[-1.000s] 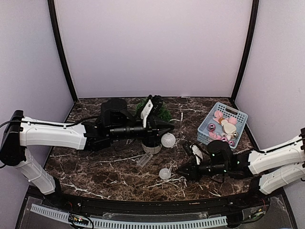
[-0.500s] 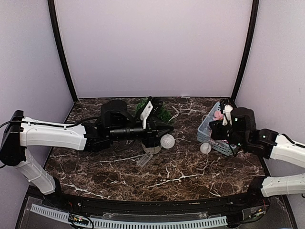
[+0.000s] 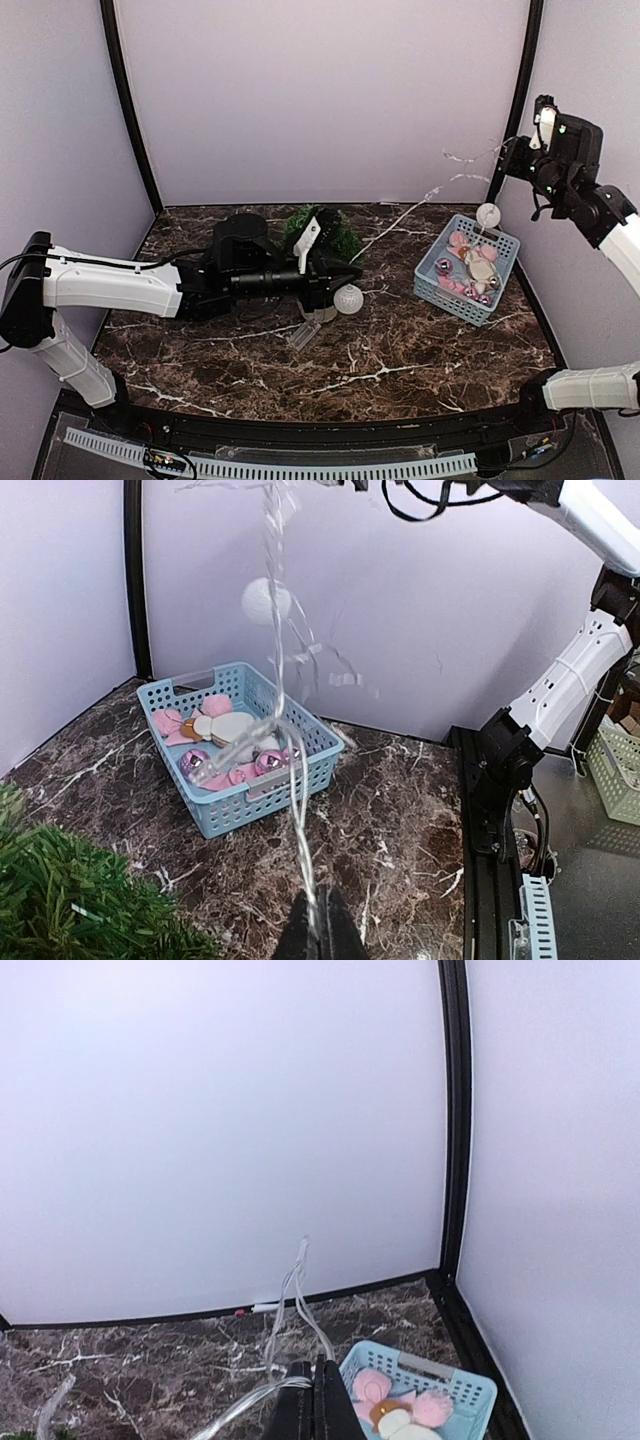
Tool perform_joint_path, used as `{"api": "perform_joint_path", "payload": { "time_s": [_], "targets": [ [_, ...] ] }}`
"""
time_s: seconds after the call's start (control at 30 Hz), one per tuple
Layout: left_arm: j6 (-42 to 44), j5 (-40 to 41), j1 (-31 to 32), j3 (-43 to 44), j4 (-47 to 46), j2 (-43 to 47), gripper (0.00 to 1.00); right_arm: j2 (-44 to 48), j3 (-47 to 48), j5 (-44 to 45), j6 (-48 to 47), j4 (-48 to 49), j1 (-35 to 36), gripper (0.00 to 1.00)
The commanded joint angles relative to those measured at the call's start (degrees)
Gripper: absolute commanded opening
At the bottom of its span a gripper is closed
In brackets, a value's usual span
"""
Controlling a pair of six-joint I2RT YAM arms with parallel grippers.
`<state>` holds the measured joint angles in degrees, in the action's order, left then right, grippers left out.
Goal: Decorate the small christmas tree
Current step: Wrap the side of the string light in the gap of the branches.
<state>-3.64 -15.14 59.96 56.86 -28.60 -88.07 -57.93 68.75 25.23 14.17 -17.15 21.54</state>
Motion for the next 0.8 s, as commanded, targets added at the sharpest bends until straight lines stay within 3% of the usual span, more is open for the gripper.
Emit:
{"api": "perform_joint_path", "payload": {
  "time_s": [0.0, 0.4, 0.77],
  "targets": [
    [0.6, 0.5, 0.2, -1.2, -0.4, 2.1, 0.0, -5.2, 8.7, -1.7, -4.7, 1.2, -3.6, 0.0],
    [2.1, 0.8, 0.2, -0.2, -0.1, 0.4, 0.0, -14.8, 27.9, -11.7, -2.5, -1.2, -15.8, 0.0],
    [1.1, -1.2, 0.2, 2.1, -2.4, -3.9, 0.02, -17.2, 33.8, -21.6, 2.1, -4.1, -20.2, 0.0]
  ]
}}
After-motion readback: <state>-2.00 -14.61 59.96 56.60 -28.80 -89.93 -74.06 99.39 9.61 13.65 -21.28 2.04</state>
